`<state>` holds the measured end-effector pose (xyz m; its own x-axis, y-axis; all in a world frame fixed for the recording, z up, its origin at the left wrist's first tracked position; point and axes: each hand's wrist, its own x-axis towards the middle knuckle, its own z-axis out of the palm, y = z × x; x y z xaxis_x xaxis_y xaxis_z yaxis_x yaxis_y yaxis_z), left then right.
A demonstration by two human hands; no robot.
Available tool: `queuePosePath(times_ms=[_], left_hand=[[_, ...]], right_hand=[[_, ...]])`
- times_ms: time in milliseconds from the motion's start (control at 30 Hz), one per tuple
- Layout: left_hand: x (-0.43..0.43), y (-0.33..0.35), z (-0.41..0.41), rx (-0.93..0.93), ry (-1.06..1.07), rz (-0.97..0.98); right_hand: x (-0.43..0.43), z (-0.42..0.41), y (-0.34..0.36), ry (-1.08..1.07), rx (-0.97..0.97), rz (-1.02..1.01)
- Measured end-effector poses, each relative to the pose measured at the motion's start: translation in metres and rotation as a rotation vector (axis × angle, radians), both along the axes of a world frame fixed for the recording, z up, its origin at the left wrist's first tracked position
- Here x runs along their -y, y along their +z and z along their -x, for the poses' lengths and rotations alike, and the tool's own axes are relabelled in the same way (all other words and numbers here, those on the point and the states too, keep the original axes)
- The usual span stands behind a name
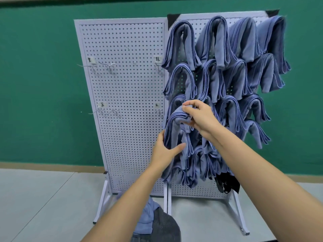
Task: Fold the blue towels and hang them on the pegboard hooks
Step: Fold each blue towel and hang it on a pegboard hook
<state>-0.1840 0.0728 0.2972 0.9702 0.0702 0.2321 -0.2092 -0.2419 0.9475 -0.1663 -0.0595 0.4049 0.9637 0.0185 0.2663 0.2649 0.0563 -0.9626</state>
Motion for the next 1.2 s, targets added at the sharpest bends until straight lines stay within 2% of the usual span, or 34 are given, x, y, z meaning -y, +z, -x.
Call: queuePosePath(times_ms=[100, 200, 400, 533, 633, 733, 867, 1067, 1200], left_hand=[[0.003, -0.003, -0.003, 0.074, 0.118, -0.095], [-0.003, 0.001, 0.000, 0.085, 0.180, -0.058], [-0.027, 0.022, 0.003, 0.148, 0.217, -0.010], [-0.045, 0.041, -0.002, 0.181, 0.275, 0.002], [-0.051, 0.052, -0.008, 0.165, 0.318, 0.011], [-0.054, 0.060, -0.013, 0.162, 0.346, 0.004], [-0.047, 0.067, -0.016, 0.141, 0.360, -0.088], [-0.038, 0.064, -0.030, 0.162, 0.373, -0.227], [-0.039, 0.057, -0.035, 0.171, 0.333, -0.282]], right_hand=[[-0.007, 0.003, 0.003, 0.021, -0.004, -0.106], [-0.004, 0.002, 0.005, 0.027, -0.029, -0.179], [0.018, -0.003, -0.011, 0.028, -0.096, -0.193], [0.027, -0.006, -0.039, 0.047, -0.200, -0.025], [0.026, -0.003, -0.056, 0.087, -0.272, 0.261], [0.017, -0.004, -0.059, 0.011, -0.064, 0.536], [-0.010, -0.005, -0.052, 0.000, 0.300, 0.635], [-0.029, -0.024, -0.066, -0.144, 0.359, 0.968], [-0.035, -0.034, -0.075, -0.251, 0.416, 1.110]])
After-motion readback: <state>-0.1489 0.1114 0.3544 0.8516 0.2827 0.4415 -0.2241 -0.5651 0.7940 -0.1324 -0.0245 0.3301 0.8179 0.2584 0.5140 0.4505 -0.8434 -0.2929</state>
